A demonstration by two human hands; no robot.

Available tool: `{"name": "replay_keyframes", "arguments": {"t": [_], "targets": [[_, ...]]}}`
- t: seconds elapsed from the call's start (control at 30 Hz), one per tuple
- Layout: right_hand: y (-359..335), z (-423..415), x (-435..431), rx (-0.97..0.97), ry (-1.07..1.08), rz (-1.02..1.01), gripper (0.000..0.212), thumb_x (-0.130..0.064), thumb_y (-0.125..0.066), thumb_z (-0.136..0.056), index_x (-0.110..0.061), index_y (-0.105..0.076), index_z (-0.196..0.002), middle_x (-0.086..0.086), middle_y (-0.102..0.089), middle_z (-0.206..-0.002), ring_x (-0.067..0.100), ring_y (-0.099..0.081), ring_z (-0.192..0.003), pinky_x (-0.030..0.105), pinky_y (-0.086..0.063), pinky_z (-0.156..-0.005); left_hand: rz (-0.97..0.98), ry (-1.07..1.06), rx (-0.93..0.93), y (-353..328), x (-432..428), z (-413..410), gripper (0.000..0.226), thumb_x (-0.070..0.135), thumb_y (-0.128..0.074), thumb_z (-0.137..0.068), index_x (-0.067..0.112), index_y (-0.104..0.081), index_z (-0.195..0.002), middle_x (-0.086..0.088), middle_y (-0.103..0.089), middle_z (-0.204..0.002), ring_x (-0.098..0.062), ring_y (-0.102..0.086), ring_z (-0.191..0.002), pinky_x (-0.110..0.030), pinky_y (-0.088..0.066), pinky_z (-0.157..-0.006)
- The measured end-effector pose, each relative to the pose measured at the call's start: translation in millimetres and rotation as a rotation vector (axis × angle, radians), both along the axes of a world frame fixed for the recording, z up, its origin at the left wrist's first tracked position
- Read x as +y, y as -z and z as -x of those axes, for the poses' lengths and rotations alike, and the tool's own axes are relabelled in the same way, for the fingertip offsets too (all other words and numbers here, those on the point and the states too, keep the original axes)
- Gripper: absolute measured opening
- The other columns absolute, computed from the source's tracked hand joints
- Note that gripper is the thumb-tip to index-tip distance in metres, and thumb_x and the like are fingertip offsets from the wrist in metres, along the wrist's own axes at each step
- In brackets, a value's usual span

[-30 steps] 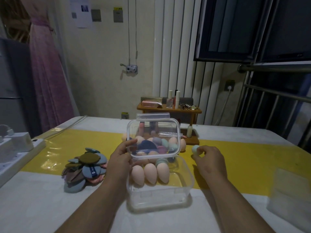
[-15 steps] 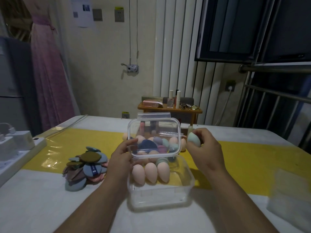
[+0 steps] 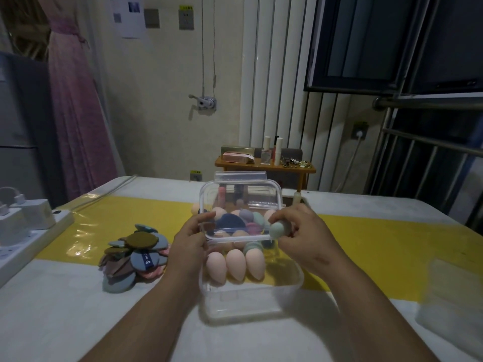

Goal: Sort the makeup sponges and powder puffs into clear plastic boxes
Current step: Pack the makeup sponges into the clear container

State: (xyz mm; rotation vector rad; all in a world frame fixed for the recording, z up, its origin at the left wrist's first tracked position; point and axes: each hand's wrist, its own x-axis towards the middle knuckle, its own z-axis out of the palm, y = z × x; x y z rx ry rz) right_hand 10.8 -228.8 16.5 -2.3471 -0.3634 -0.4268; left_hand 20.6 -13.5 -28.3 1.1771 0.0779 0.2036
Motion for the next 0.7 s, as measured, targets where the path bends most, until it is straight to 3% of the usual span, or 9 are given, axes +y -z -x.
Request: {"name": "replay_keyframes", "arguments": {"t": [0.1, 0.2, 0.3, 0.4, 0.7], "targets": [[-1.5, 1.7, 0.4, 0.061, -0.032, 0.040, 0.024, -0.017, -0.061, -0.086, -0.039, -0.068, -0.092, -0.014, -0.047, -0.104, 0.004, -0.049, -0.094, 0.017, -0.040, -0.077, 0.005, 0.008, -0.006, 0.6, -0.1, -0.1, 0.062, -0.015, -0.034, -0.079, 0.026, -0.076, -0.099, -0.002, -0.069, -0.107, -0.014, -0.073, -0.077, -0.026, -0.056, -0.054], [-3.3, 4.1, 1.7, 0.094, -0.002, 0.098, 0.029, -0.017, -0.059, -0.085, -0.040, -0.066, -0.103, -0.012, -0.058, -0.104, 0.005, -0.054, -0.088, 0.020, -0.043, -0.070, 0.002, 0.012, -0.010, 2.5, 1.1, -0.4, 0.061, -0.014, -0.035, -0.079, 0.026, -0.076, -0.101, -0.004, -0.069, -0.108, -0.015, -0.073, -0.077, -0.027, -0.056, -0.055], [-5.3, 8.1, 3.6, 0.131, 0.081, 0.143, 0.026, -0.019, -0.065, -0.074, -0.037, -0.057, -0.091, -0.015, -0.063, -0.091, 0.006, -0.057, -0.076, 0.027, -0.046, -0.058, 0.007, 0.015, -0.008, 4.0, 1.6, -1.0, 0.061, -0.013, -0.035, -0.079, 0.027, -0.076, -0.102, -0.001, -0.071, -0.106, -0.015, -0.074, -0.078, -0.027, -0.057, -0.056], [-6.9, 9.2, 4.4, 0.124, 0.157, 0.244, 0.012, -0.026, -0.066, -0.071, -0.034, -0.064, -0.080, -0.013, -0.065, -0.086, 0.011, -0.061, -0.080, 0.034, -0.055, -0.068, 0.003, 0.017, -0.006, 3.6, 2.0, -1.3, 0.062, -0.014, -0.034, -0.080, 0.026, -0.076, -0.101, -0.004, -0.069, -0.107, -0.014, -0.073, -0.076, -0.026, -0.056, -0.054], [-3.9, 8.0, 10.9, 0.114, 0.212, 0.443, 0.019, -0.028, -0.063, -0.081, -0.040, -0.073, -0.092, -0.014, -0.069, -0.096, 0.012, -0.058, -0.082, 0.023, -0.038, -0.056, -0.036, 0.012, -0.003, 5.4, 3.4, -3.9, 0.062, -0.014, -0.035, -0.080, 0.027, -0.075, -0.102, 0.000, -0.069, -0.105, -0.012, -0.073, -0.078, -0.026, -0.056, -0.056]]}}
